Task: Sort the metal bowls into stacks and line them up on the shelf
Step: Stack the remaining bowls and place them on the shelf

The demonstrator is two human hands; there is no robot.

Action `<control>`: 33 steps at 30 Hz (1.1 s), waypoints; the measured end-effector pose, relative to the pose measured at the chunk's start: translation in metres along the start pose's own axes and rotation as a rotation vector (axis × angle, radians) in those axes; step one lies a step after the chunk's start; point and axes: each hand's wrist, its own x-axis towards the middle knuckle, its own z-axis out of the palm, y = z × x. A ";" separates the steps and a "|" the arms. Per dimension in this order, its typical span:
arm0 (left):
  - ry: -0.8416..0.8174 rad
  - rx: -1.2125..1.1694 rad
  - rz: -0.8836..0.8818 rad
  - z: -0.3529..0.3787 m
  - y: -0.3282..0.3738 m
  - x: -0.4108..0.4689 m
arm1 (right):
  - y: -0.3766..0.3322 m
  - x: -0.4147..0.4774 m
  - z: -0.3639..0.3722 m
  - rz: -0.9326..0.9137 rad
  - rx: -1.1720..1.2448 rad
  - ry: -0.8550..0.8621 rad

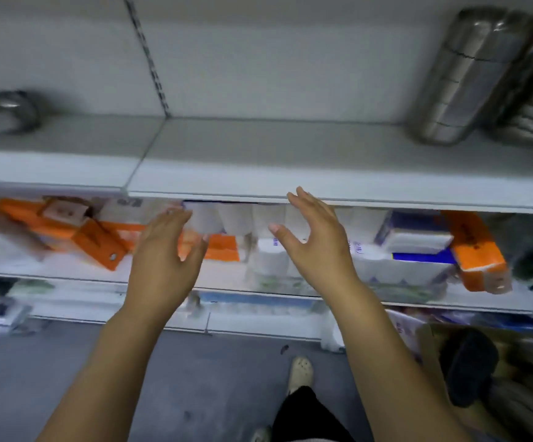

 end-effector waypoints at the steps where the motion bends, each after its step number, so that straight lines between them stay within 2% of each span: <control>1: 0.035 0.019 -0.023 -0.014 -0.013 -0.002 | -0.012 0.004 0.013 -0.032 -0.005 -0.032; 10: 0.253 0.118 -0.219 -0.093 -0.102 -0.013 | -0.099 0.050 0.127 -0.221 0.060 -0.260; 15: 0.318 0.155 -0.331 -0.122 -0.152 0.013 | -0.137 0.093 0.192 -0.302 0.107 -0.371; 24: 0.405 0.154 -0.436 -0.165 -0.226 0.089 | -0.194 0.183 0.286 -0.429 0.049 -0.435; 33: 0.412 0.134 -0.505 -0.201 -0.293 0.115 | -0.253 0.213 0.379 -0.412 0.067 -0.494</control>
